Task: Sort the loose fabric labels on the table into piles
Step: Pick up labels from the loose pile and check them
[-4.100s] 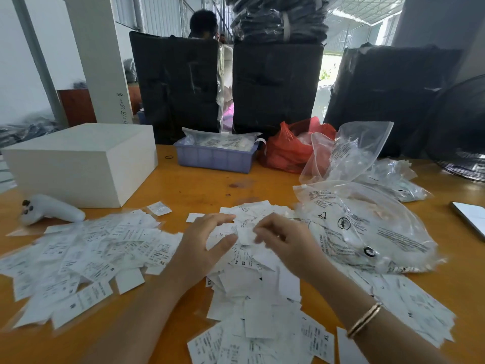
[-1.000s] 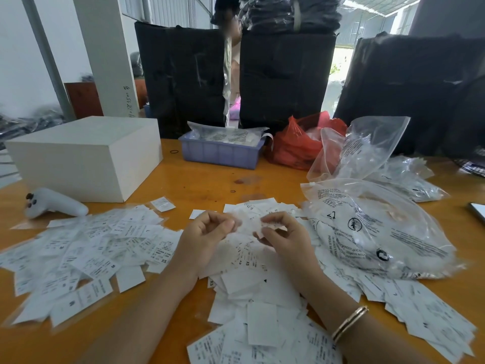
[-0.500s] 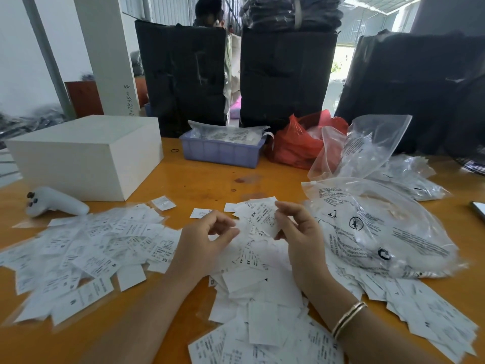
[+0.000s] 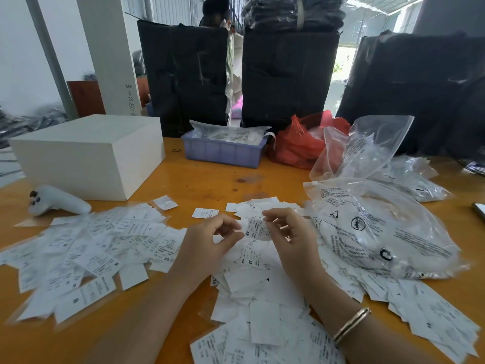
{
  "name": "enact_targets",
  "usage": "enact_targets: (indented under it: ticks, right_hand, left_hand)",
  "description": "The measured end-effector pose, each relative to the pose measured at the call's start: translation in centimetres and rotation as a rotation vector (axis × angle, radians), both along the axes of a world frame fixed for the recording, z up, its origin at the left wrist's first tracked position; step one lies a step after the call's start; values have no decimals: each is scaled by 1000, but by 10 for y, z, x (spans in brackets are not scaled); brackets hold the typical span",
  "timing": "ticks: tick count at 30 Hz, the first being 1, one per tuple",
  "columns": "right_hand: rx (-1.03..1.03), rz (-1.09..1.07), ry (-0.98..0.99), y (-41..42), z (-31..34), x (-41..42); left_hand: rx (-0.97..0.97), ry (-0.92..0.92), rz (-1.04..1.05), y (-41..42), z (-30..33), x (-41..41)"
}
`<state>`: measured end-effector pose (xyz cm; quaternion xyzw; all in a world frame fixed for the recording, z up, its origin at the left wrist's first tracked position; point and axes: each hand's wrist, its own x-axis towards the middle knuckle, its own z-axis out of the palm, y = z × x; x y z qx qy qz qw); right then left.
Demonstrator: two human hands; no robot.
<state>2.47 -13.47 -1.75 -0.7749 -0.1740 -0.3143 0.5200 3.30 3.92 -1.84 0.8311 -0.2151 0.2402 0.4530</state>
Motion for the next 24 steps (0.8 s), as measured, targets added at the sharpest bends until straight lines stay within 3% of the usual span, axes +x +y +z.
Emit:
enact_targets:
  ticks: [9, 24]
  right_hand:
    - [-115, -85, -147, 0, 0, 0]
    - [34, 50, -21, -1, 3, -2]
  left_hand:
    - [35, 26, -25, -1, 3, -4]
    - [-67, 82, -41, 0, 4, -3]
